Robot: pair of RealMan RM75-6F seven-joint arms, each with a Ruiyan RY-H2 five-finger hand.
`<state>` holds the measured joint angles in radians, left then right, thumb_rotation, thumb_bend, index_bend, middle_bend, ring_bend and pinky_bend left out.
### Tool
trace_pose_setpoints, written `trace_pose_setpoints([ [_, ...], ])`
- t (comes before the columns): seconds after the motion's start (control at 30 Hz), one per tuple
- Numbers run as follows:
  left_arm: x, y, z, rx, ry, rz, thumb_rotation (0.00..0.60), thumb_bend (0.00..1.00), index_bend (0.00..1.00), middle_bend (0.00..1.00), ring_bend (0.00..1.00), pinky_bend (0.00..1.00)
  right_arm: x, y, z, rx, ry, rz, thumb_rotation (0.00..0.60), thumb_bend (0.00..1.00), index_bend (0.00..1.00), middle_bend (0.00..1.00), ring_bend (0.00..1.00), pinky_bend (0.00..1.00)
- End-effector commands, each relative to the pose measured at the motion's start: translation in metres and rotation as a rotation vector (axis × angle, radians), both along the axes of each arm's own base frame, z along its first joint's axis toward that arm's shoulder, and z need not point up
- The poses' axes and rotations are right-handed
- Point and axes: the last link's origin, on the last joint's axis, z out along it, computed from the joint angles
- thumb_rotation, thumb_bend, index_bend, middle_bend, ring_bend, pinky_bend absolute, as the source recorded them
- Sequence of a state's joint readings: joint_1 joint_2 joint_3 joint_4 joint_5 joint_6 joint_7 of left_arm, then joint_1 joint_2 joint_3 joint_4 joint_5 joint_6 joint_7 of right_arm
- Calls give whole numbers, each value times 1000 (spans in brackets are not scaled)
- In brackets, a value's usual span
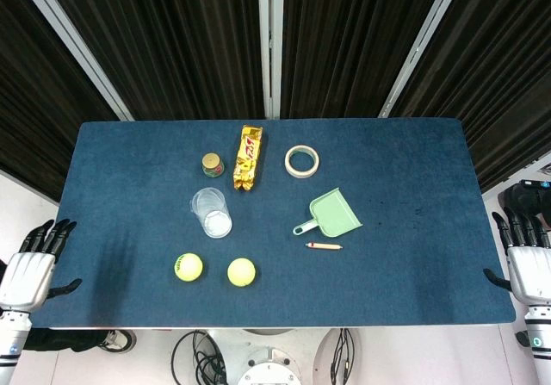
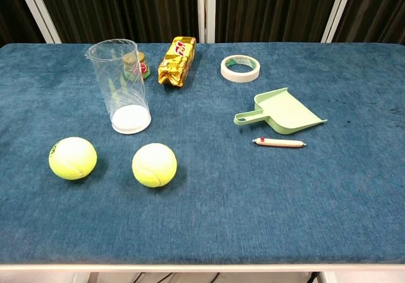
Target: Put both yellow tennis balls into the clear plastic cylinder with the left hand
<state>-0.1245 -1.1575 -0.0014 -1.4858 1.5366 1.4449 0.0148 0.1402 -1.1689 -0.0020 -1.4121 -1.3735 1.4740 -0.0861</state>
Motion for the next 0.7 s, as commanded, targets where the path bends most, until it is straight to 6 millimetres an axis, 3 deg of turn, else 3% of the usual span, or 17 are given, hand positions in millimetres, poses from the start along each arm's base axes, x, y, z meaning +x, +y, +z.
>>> trace_pose_setpoints([
  [0.03, 0, 0, 0, -1, -2, 0, 600, 72, 86, 51, 0, 117, 0, 1, 1, -2, -7, 1, 600, 55, 0, 0, 0, 0],
  [0.4, 20, 4, -10, -57, -5, -53, 600, 72, 87, 51, 0, 117, 5, 3, 9, -18, -39, 25, 600, 59, 0, 0, 0, 0],
  [0.7, 46, 11, -61, -269, -38, -110, 600, 73, 86, 47, 0, 117, 3, 3, 12, -19, -61, 8, 600, 66, 0, 0, 0, 0],
])
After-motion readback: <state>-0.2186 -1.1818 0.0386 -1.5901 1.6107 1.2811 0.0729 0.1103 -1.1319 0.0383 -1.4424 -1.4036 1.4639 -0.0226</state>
